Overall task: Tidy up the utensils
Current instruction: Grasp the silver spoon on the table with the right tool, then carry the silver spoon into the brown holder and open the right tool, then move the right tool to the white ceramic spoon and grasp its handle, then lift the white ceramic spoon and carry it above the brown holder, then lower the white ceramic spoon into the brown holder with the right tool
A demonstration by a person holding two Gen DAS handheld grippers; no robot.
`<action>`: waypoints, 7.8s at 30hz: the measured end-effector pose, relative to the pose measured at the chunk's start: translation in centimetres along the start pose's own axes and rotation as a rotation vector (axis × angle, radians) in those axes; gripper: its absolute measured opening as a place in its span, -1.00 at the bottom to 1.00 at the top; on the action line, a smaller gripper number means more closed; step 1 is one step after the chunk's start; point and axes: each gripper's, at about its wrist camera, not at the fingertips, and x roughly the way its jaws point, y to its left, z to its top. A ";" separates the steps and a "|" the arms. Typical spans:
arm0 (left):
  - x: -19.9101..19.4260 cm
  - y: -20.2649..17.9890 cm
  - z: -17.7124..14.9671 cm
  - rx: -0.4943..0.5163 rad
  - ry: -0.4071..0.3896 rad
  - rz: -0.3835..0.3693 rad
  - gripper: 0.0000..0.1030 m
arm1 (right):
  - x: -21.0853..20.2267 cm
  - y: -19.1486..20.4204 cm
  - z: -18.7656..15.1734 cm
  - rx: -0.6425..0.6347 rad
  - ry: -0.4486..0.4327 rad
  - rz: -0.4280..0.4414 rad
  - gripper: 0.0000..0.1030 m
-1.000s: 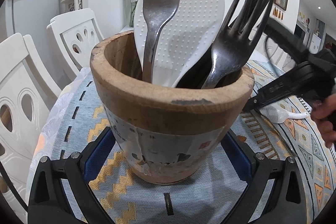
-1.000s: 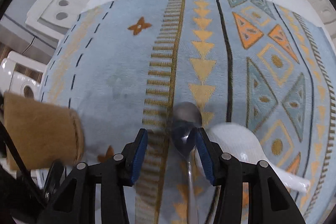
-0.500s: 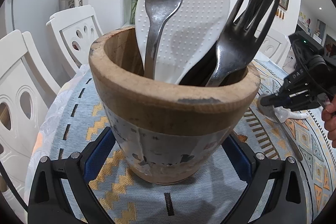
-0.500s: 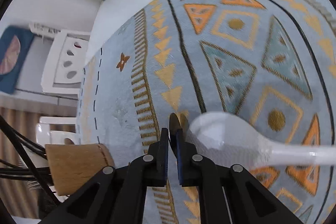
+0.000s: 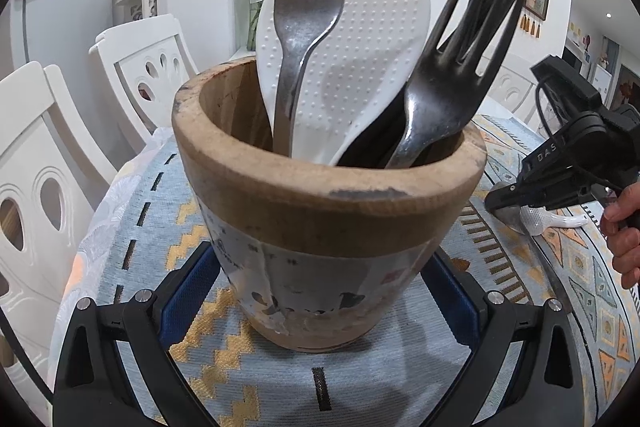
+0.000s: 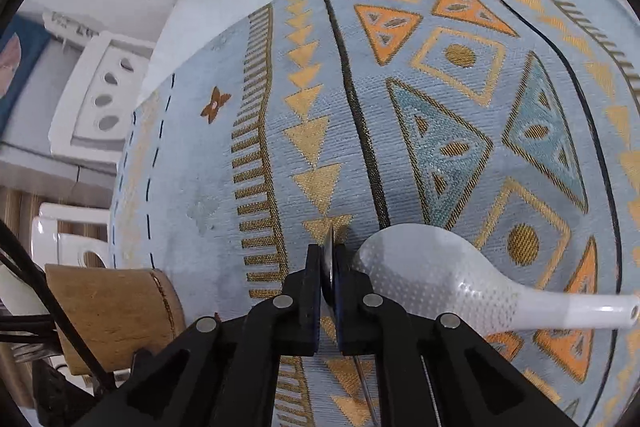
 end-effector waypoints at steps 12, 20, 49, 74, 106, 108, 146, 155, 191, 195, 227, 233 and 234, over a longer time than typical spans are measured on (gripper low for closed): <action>0.0 0.0 0.0 -0.002 0.003 0.006 0.95 | -1.0 -1.4 -5.6 0.202 -0.022 0.395 -0.91; -0.4 -0.4 -0.2 0.018 -0.007 0.010 0.95 | -2.9 1.0 -6.2 0.108 -0.038 0.417 -0.91; -1.1 -1.2 -0.4 0.047 -0.032 0.039 0.95 | -19.1 14.5 -3.3 -0.296 -0.353 0.694 -0.91; -1.3 -0.8 -0.4 0.040 -0.045 0.012 0.95 | -8.4 26.3 -3.2 -0.537 -0.299 0.770 -0.90; -0.8 -0.5 -0.3 0.028 -0.026 -0.003 0.95 | -7.6 -1.0 -0.4 -0.355 -0.051 -0.004 0.68; -0.8 -0.6 -0.3 0.031 -0.025 0.002 0.95 | -6.7 -2.7 -0.1 -0.363 -0.013 -0.078 0.68; 0.1 0.8 0.0 -0.014 0.009 -0.008 0.95 | 1.1 3.2 -1.2 -0.357 0.139 -0.155 0.30; 0.0 0.8 0.0 -0.010 0.006 -0.005 0.95 | 4.7 7.6 -2.2 -0.496 0.144 -0.363 0.34; -1.0 -0.2 -0.6 0.017 -0.019 0.032 0.95 | -9.2 13.7 -9.4 -0.550 -0.119 0.184 0.22; -1.5 -0.4 -0.7 0.018 -0.035 0.035 0.95 | -10.7 14.7 -9.8 -0.548 -0.151 0.202 0.22; -1.9 -0.2 -0.3 0.024 -0.062 0.042 0.95 | -25.5 24.9 -6.8 -0.660 -0.546 0.426 0.23; -1.9 0.0 -0.2 0.016 -0.066 0.033 0.95 | -22.6 28.1 -7.0 -0.706 -0.639 0.401 0.23; -1.9 0.1 -0.2 0.014 -0.069 0.031 0.95 | -21.9 28.6 -7.3 -0.721 -0.661 0.375 0.23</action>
